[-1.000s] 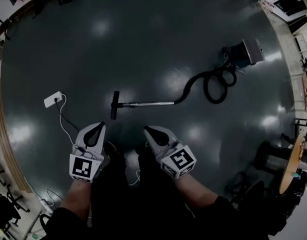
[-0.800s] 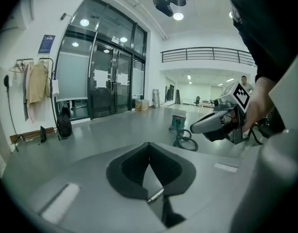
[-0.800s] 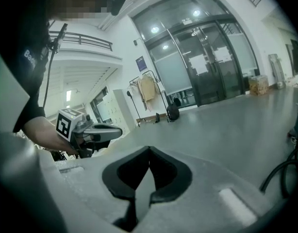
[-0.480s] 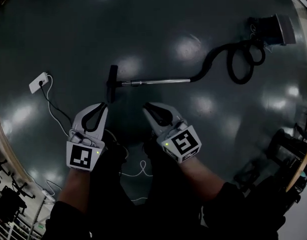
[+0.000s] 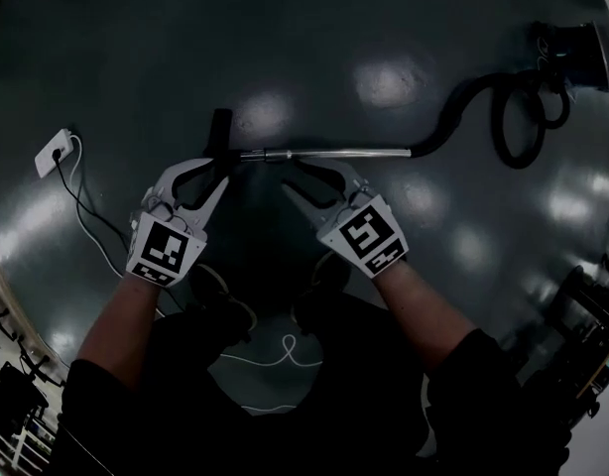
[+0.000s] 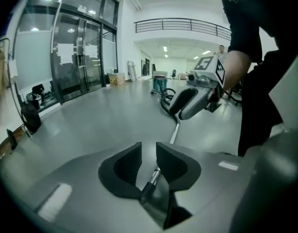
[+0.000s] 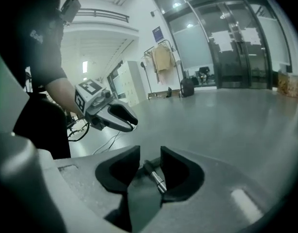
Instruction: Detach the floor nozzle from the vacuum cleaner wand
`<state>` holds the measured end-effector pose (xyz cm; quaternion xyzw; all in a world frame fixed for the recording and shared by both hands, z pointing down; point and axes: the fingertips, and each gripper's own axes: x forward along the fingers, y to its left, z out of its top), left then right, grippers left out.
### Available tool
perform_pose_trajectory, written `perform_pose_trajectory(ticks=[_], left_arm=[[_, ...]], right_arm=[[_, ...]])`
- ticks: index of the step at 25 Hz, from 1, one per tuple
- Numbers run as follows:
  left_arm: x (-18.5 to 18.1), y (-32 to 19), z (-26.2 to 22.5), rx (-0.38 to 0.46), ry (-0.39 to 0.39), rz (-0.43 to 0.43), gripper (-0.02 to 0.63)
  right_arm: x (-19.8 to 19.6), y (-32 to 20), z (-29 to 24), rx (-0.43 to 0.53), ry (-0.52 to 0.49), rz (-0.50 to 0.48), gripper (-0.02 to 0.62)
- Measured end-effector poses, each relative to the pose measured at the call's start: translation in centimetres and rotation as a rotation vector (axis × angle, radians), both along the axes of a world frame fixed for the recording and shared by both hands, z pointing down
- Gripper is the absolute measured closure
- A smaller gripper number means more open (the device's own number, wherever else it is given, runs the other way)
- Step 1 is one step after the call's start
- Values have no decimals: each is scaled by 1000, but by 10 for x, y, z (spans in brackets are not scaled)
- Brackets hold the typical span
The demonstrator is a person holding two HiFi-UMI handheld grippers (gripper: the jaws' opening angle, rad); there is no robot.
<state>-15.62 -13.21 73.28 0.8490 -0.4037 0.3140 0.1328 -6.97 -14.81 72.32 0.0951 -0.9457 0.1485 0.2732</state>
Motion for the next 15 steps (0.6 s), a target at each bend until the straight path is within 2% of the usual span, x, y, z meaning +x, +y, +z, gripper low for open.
perform_pose_trajectory(ticks=[3,6,10,15], left_arm=[[1,3,54,-44,-67,106,497],[0,5,103,-92,-115,175,488],[-4,9,166,-170,-200,252,456],[-7,18,231,-223,-338,384,411]], right_arm=[[-1,0,45,5,51,-94,457],[1,2,93,19,120,-186,439],[5,6,160,47,245,-305,406],[5,7,235,120,402,-453,370]])
